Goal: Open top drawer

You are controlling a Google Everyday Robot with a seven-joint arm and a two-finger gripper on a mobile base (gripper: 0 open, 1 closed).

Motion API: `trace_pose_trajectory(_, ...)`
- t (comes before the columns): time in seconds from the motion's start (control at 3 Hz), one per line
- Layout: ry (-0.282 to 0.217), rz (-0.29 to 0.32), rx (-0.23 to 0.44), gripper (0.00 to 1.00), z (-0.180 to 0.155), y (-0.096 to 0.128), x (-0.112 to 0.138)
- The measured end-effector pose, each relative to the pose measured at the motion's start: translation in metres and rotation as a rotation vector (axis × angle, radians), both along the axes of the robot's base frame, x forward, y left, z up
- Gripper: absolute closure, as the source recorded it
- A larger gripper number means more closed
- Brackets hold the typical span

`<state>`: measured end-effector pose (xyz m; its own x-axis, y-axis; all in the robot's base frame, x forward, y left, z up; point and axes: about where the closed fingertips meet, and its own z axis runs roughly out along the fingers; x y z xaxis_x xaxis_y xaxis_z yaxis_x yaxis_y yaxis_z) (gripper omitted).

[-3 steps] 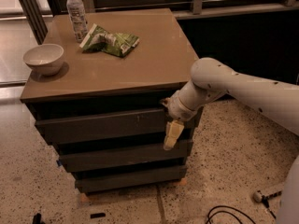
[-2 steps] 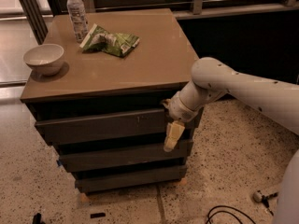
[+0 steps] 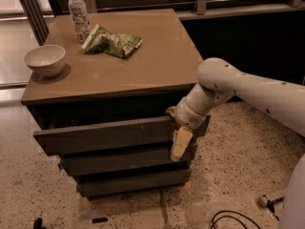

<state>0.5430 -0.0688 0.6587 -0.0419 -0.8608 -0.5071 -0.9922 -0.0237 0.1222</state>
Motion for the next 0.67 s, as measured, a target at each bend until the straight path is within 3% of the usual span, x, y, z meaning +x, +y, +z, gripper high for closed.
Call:
trace_pose_trajectory(0.33, 0.000, 0.000, 0.000, 0.00, 0.001, 0.001, 0.000)
trace_pose_trajectory(0.67, 0.061, 0.012, 0.000, 0.00, 0.015, 0.000, -0.026)
